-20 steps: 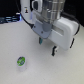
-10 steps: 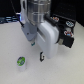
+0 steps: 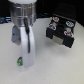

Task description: Open the kcup holder, insert the kcup into the holder, and close the kcup holder

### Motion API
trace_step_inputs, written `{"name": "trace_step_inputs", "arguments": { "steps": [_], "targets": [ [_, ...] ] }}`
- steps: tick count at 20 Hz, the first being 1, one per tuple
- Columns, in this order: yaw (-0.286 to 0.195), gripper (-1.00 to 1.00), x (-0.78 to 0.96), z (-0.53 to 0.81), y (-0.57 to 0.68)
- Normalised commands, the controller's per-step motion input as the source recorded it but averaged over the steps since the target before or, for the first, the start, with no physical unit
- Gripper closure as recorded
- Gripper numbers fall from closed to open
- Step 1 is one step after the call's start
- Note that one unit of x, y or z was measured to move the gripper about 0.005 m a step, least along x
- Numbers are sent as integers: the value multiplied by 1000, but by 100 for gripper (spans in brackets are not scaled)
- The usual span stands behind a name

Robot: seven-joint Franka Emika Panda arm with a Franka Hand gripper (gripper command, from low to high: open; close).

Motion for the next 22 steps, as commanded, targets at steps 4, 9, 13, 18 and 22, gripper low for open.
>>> {"name": "trace_step_inputs", "arguments": {
  "steps": [4,9,13,18,22],
  "targets": [
    [-246,-100,345,-86,-320],
    [-187,-100,365,-142,-254],
    [-156,-100,303,-166,-195],
    [-116,-100,120,-110,-71],
    [-73,-100,-5,-41,-49]
  ]
}}
